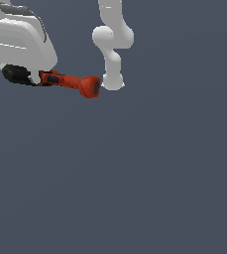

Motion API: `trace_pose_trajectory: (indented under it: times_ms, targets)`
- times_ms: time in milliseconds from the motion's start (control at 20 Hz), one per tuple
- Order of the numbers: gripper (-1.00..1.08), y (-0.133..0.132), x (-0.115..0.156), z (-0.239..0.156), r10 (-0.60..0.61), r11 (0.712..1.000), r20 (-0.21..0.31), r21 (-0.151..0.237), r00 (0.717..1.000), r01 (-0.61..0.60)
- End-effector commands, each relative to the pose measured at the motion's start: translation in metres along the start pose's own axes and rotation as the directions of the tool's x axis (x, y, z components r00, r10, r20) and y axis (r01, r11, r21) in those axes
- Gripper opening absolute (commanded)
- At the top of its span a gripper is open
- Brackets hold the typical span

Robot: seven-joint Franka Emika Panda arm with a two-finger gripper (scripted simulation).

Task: Pick up the object and move it to a goal position.

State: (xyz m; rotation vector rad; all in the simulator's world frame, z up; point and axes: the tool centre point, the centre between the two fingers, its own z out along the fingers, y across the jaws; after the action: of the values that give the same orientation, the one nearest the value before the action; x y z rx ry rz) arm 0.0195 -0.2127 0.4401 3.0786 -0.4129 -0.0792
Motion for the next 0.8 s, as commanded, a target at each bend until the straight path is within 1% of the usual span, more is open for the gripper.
trace_pose_trajectory:
  times_ms: [0,450,750]
  targets:
    - [-1.0,0.004,0.002,-0.012,-0.001,1.0,-0.006,0.0,1.0,0.001]
    - [-1.0,0.011,0.005,-0.026,-0.001,1.0,-0.006,0.0,1.0,0.001]
    - [-1.0,0.012,0.006,-0.023,0.0,1.0,0.001,0.0,1.0,0.0]
